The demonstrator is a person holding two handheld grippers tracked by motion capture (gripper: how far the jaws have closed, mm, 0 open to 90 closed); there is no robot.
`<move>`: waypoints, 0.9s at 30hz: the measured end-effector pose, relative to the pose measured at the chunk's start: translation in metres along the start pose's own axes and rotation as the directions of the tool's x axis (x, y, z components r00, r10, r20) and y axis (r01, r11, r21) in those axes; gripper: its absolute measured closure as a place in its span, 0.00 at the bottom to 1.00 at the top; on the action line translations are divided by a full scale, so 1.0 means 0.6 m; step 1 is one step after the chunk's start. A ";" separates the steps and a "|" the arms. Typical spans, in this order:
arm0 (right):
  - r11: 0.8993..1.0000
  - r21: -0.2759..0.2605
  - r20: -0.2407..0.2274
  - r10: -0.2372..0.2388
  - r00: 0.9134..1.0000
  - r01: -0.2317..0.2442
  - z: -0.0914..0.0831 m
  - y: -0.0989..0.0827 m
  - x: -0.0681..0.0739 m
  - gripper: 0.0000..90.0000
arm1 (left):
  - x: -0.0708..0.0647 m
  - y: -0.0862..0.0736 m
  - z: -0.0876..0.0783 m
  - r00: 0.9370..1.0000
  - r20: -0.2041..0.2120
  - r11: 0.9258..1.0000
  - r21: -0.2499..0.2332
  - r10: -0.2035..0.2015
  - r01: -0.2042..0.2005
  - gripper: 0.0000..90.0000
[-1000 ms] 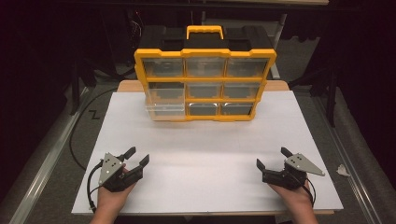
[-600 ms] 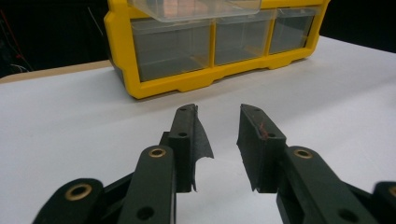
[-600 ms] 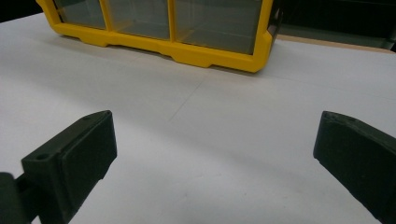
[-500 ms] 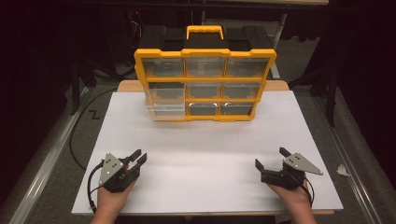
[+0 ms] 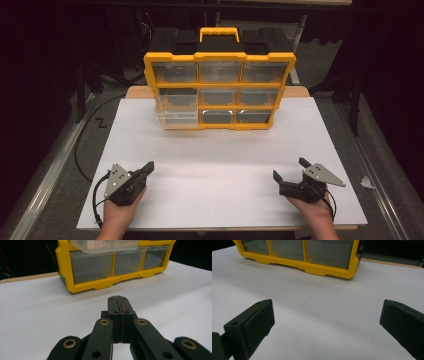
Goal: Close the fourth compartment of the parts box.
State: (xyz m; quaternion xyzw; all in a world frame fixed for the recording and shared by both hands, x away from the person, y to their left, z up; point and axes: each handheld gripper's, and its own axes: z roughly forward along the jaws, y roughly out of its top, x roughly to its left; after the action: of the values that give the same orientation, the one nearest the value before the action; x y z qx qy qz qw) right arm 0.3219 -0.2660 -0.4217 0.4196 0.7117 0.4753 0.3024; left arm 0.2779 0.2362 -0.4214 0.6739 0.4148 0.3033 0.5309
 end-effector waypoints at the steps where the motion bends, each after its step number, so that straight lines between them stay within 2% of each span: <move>1: 1.000 0.001 0.001 0.000 1.000 0.000 0.000 0.000 0.000 0.01 | 0.000 0.000 0.000 1.000 0.000 1.000 0.000 0.001 -0.001 1.00; 9: 1.000 0.006 -0.012 -0.008 1.000 0.008 -0.001 0.003 0.003 0.01 | -0.004 -0.002 0.000 1.000 0.002 1.000 0.009 0.007 -0.007 0.99; 12: 1.000 0.003 -0.013 -0.009 1.000 0.009 -0.001 0.004 0.004 0.01 | -0.003 0.000 0.000 1.000 0.001 1.000 0.001 -0.012 0.012 0.99; 14: 1.000 0.000 -0.012 -0.005 1.000 0.005 0.000 0.004 0.006 0.01 | -0.005 0.001 0.001 1.000 -0.015 1.000 -0.001 -0.010 0.010 0.99; 18: 1.000 -0.003 -0.018 -0.012 1.000 0.012 0.001 0.007 0.009 0.01 | -0.010 0.001 0.006 1.000 0.011 1.000 -0.007 -0.010 0.011 0.99; 21: 1.000 -0.009 -0.033 -0.017 0.999 0.016 0.000 0.007 0.010 0.01 | -0.016 0.004 0.006 1.000 0.012 1.000 -0.010 -0.008 0.008 1.00; 24: 1.000 -0.010 -0.035 -0.021 0.999 0.020 0.000 0.008 0.009 0.01 | -0.019 0.008 0.006 0.999 0.031 0.999 -0.035 -0.019 0.020 0.99; 27: 1.000 -0.007 -0.029 -0.018 0.999 0.018 0.002 0.008 0.008 0.01 | -0.022 0.016 0.007 0.999 0.041 0.999 -0.045 -0.012 0.014 0.99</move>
State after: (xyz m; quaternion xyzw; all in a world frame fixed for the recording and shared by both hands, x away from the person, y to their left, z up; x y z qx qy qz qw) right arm 0.3222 -0.2604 -0.4180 0.4051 0.7181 0.4813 0.2976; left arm 0.2775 0.2215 -0.4131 0.6650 0.4012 0.2956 0.5563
